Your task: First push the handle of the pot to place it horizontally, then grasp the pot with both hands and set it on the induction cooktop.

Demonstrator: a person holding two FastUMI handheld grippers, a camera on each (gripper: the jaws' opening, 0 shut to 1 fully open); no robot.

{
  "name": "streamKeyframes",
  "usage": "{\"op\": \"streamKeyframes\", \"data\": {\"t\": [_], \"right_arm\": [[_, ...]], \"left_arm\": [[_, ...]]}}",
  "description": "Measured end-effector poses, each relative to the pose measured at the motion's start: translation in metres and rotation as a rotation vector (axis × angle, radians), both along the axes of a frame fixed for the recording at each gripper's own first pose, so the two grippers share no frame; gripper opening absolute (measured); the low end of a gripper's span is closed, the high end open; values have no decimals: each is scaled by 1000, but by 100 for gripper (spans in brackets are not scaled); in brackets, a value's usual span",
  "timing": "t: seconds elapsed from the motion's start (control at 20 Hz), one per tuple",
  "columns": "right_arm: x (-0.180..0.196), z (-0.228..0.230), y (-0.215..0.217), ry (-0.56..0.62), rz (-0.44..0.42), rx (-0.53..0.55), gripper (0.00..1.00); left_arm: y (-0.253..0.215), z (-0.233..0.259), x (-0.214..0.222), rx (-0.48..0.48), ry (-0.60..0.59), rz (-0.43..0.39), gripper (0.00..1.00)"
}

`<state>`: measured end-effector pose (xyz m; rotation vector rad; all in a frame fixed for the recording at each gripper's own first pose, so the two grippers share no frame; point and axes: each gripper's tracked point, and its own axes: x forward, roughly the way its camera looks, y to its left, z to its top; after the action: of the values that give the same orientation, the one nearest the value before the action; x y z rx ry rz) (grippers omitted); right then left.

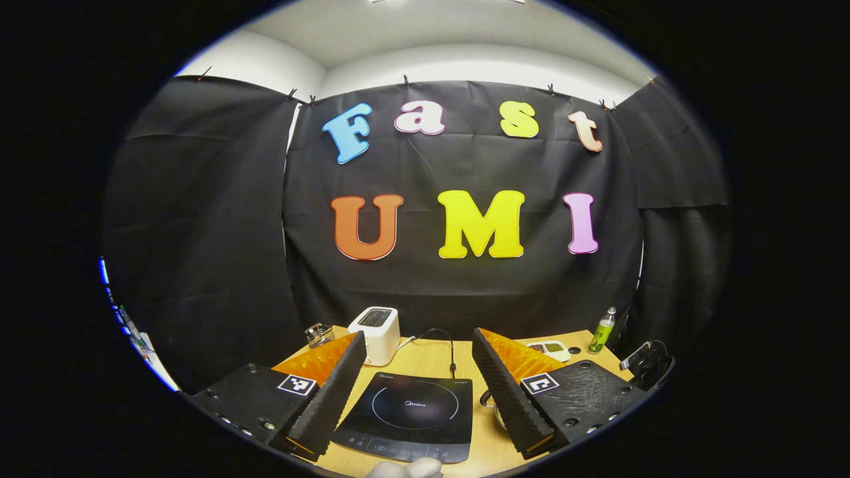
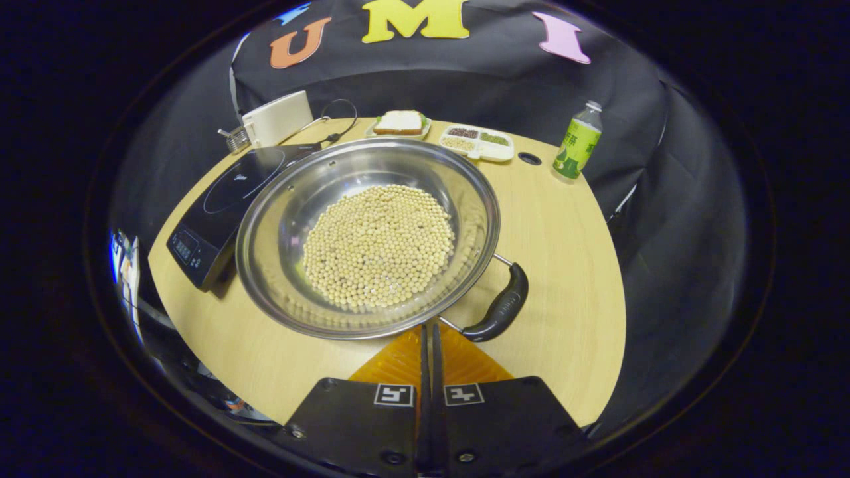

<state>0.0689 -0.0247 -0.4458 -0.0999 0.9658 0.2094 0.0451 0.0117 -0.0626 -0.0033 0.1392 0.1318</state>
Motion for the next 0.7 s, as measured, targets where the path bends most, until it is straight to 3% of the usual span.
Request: {"op": "streamKeyframes", "data": {"t": [0.05, 0.7], "right_arm": [[4, -1, -3, 1, 16, -12, 0], [47, -5, -39, 8, 137, -95, 4]], "left_arm": [[0, -1, 1, 1, 1, 6, 96], [-9, -11, 5, 15, 34, 82, 96]]}}
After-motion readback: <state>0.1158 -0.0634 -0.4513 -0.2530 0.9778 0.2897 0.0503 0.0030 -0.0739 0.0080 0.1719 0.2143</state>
